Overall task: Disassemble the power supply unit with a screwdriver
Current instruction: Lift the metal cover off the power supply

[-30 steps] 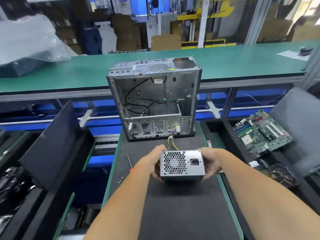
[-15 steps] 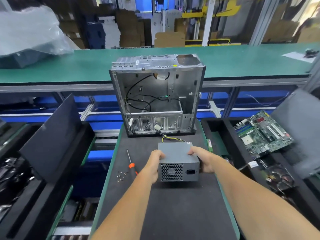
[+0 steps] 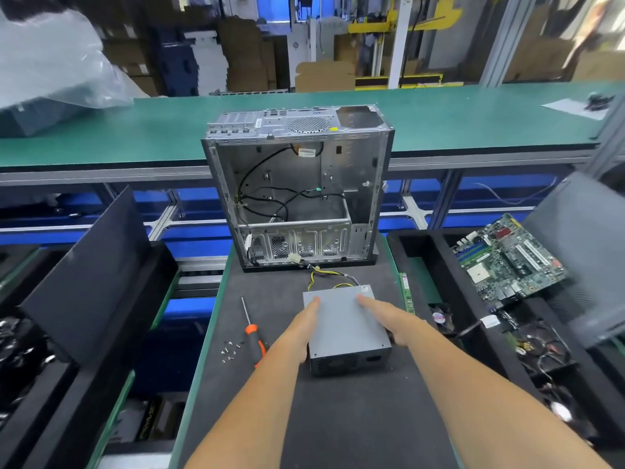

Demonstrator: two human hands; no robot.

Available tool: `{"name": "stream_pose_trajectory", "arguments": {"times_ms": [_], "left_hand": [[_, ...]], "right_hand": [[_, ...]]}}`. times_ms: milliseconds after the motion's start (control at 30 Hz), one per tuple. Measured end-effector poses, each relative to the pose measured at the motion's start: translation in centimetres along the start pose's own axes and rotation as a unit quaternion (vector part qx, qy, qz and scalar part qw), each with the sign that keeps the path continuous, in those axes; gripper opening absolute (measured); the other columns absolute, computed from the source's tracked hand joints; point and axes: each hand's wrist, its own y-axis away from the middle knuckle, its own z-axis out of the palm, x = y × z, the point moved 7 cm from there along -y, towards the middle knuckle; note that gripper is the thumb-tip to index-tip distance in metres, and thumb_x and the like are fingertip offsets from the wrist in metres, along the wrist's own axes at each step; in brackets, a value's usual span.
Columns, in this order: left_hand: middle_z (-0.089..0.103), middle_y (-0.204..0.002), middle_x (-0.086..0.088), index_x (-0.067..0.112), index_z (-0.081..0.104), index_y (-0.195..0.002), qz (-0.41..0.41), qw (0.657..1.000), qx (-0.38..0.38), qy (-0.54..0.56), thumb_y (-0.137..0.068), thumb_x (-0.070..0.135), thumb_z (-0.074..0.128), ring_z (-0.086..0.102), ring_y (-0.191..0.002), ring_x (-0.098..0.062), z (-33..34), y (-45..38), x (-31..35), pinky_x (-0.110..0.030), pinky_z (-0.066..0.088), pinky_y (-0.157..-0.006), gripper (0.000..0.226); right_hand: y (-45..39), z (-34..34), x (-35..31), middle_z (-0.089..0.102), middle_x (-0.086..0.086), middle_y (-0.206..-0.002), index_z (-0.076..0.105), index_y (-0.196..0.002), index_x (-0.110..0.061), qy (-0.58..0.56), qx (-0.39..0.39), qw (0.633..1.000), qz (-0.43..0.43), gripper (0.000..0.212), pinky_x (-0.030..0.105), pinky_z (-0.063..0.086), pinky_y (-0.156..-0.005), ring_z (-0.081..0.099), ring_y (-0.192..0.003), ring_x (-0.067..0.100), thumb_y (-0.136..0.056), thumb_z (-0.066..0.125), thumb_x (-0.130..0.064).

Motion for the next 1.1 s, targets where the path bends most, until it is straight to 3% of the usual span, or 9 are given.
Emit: {"name": "stream_pose_trajectory", "arguments": {"times_ms": [133,367,500,600,700,767,900,1000,1100], "left_hand": [[0.072,-0.105,-0.004,0.019,0.061,-0.115,-0.003,1.000,0.001,0.001,-0.091,0.059,0.045,0.070,-0.092,-0.022,0.1,-0.6,-0.2,-0.034,0.056,-0.076,0.049],[0.065,-0.107,0.001,0.024,0.053,-0.120,0.002,1.000,0.017,-0.016,-0.075,0.061,0.054,0.065,-0.093,-0.017,0.3,0.0,0.3,-0.030,0.048,-0.065,0.059],[0.051,-0.128,0.000,0.025,0.047,-0.128,0.007,0.999,0.018,-0.035,-0.070,0.063,0.056,0.051,-0.112,-0.019,0.7,-0.1,0.8,-0.035,0.043,-0.082,0.070],[0.041,-0.139,0.002,0.027,0.041,-0.135,0.010,0.999,0.022,-0.049,-0.069,0.065,0.056,0.043,-0.123,-0.021,0.8,-0.2,1.6,-0.038,0.038,-0.093,0.077],[0.031,-0.150,0.003,0.032,0.034,-0.142,0.008,0.999,0.024,-0.043,-0.068,0.071,0.052,0.035,-0.134,-0.023,0.8,-0.2,1.7,-0.046,0.031,-0.108,0.086],[0.026,-0.153,0.003,0.035,0.030,-0.145,0.013,0.998,0.026,-0.057,-0.074,0.072,0.048,0.031,-0.138,-0.022,0.5,-0.2,1.9,-0.048,0.028,-0.111,0.081],[0.061,-0.128,-0.005,0.022,0.052,-0.133,-0.009,0.999,-0.018,-0.030,-0.083,0.067,0.047,0.062,-0.111,-0.024,0.5,-0.6,1.9,-0.040,0.052,-0.092,0.068],[0.076,-0.082,-0.003,0.019,0.068,-0.098,-0.013,0.999,-0.029,-0.001,-0.091,0.067,0.032,0.073,-0.072,-0.020,0.2,-0.6,2.1,-0.026,0.055,-0.050,0.060],[0.074,-0.072,-0.005,0.018,0.063,-0.089,-0.024,1.000,0.012,0.005,-0.093,0.067,0.027,0.072,-0.066,-0.024,-0.7,-1.2,1.8,-0.030,0.054,-0.051,0.061]], "right_hand": [[-0.9,-0.4,0.2,0.067,0.006,-0.119,0.060,-0.126,-0.012,0.008,0.018,1.000,0.006,0.053,0.038,0.050,-0.097,0.066,-0.105,0.024,-0.095,0.051,-0.054],[-1.1,-0.8,-0.5,0.064,0.006,-0.125,0.059,-0.128,-0.014,0.026,0.028,0.999,0.013,0.063,0.041,0.046,-0.103,0.062,-0.111,0.025,-0.089,0.053,-0.063],[-0.7,-1.1,-0.6,0.051,0.004,-0.143,0.052,-0.136,-0.021,0.045,0.004,0.998,0.035,0.075,0.045,0.031,-0.114,0.048,-0.131,0.024,-0.084,0.048,-0.074],[-0.5,-1.6,-0.4,0.056,0.006,-0.136,0.051,-0.136,-0.021,0.023,-0.009,0.998,0.057,0.076,0.044,0.041,-0.107,0.054,-0.123,0.026,-0.083,0.047,-0.076],[-0.1,-1.8,-0.3,0.067,0.004,-0.106,0.057,-0.125,-0.020,-0.014,-0.022,0.997,0.069,0.066,0.033,0.052,-0.076,0.066,-0.094,0.022,-0.087,0.043,-0.072],[-0.2,-2.0,-0.1,0.065,0.008,-0.103,0.057,-0.122,-0.015,-0.024,-0.012,0.997,0.077,0.070,0.035,0.050,-0.078,0.064,-0.094,0.025,-0.088,0.038,-0.074],[-0.7,-2.5,0.7,0.064,0.016,-0.112,0.057,-0.115,-0.009,-0.028,0.040,0.995,0.092,0.073,0.046,0.046,-0.100,0.062,-0.106,0.033,-0.091,0.030,-0.073],[-0.8,-2.6,0.7,0.068,0.016,-0.100,0.060,-0.106,-0.007,-0.061,0.073,0.991,0.093,0.072,0.039,0.054,-0.081,0.067,-0.089,0.030,-0.093,0.027,-0.069],[-0.7,-2.8,1.0,0.067,0.015,-0.093,0.059,-0.101,-0.004,-0.096,0.082,0.986,0.109,0.055,0.032,0.050,-0.065,0.065,-0.079,0.029,-0.098,0.033,-0.053]]}}
